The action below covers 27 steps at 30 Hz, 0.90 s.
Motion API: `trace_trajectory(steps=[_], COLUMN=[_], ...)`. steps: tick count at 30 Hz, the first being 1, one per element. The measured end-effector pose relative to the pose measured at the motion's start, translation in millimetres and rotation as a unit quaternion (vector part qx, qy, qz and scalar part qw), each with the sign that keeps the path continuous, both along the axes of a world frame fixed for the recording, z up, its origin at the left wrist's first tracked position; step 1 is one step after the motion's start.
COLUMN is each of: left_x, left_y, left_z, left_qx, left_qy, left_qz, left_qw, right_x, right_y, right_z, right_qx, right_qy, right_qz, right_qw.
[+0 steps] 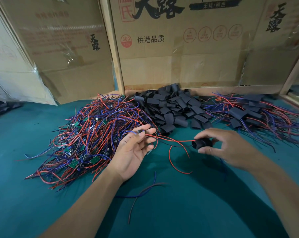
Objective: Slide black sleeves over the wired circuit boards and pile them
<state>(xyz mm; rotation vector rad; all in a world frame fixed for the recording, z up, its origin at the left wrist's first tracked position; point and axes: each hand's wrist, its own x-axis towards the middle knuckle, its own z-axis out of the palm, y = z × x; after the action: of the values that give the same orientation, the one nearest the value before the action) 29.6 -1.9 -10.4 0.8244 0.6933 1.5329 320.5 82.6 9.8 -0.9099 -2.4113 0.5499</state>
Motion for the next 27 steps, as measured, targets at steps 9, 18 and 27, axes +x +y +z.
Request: trace_trajectory(steps=[9, 18, 27], left_x=[1.1, 0.9, 0.3], left_y=[-0.7, -1.6, -1.3], left_z=[1.6, 2.0, 0.9], left_qx=[-0.013, -0.012, -0.012], left_qy=[0.005, 0.011, 0.013], left_qz=[0.011, 0.013, 0.009], left_qw=[1.0, 1.0, 1.0], right_x=[2.9, 7.1, 1.0], right_y=[4.6, 2.0, -5.2], right_z=[-1.7, 4.5, 9.8], right_qx=[0.021, 0.041, 0.038], right_qy=[-0.021, -0.051, -0.037], right_qz=[-0.003, -0.019, 0.005], right_qw=[1.0, 0.998, 0.999])
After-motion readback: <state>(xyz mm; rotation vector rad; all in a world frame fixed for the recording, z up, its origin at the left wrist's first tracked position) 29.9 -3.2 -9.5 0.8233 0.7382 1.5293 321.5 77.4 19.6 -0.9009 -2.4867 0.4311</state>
